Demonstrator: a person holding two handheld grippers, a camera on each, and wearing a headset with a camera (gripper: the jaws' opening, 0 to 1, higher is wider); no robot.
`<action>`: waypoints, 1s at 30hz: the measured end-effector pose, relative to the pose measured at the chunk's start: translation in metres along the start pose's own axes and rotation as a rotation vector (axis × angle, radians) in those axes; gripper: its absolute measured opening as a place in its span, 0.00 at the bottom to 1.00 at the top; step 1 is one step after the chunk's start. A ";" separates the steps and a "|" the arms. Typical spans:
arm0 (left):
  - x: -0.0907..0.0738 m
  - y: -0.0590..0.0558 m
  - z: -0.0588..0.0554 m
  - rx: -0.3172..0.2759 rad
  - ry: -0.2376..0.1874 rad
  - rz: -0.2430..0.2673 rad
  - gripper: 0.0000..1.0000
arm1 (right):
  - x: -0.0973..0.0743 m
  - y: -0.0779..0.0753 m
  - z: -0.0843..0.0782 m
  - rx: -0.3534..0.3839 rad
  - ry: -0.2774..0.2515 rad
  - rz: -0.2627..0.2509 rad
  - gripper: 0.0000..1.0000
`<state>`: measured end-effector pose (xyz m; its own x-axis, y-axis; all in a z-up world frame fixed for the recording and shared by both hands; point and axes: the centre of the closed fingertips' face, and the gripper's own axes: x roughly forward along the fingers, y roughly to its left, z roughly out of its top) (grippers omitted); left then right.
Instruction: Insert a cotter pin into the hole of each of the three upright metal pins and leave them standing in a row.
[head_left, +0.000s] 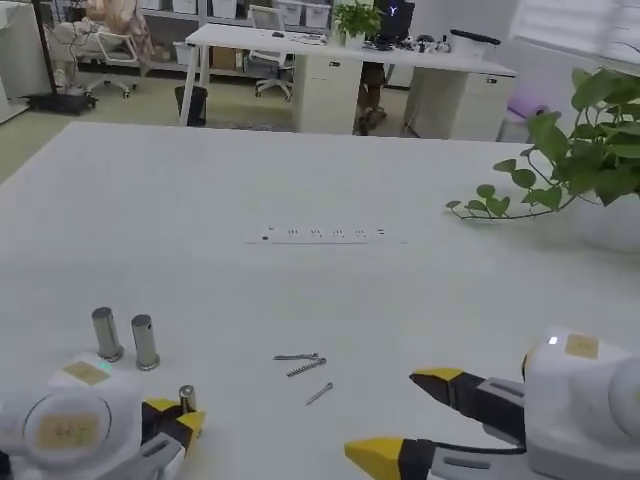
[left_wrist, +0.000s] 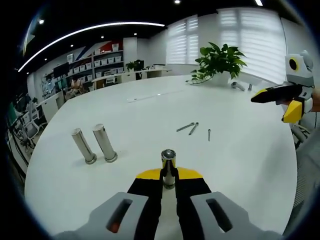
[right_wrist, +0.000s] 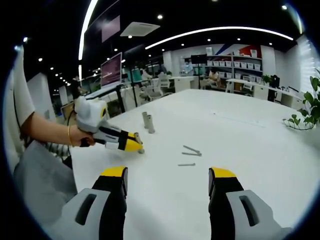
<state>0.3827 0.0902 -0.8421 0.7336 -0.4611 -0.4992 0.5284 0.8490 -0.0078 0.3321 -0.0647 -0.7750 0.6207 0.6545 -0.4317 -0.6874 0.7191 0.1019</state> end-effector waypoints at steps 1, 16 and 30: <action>0.001 -0.002 0.001 0.001 0.000 -0.005 0.07 | 0.000 0.000 0.000 -0.001 0.001 -0.001 0.67; 0.008 -0.037 0.004 0.015 0.011 -0.027 0.07 | -0.005 -0.003 -0.005 0.015 -0.001 -0.007 0.67; 0.009 -0.042 0.004 0.055 0.008 -0.018 0.08 | -0.006 -0.002 -0.009 0.028 0.002 -0.003 0.66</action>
<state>0.3688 0.0494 -0.8428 0.7202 -0.4741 -0.5065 0.5647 0.8247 0.0309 0.3258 -0.0722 -0.7805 0.6223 0.6515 -0.4338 -0.6743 0.7277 0.1255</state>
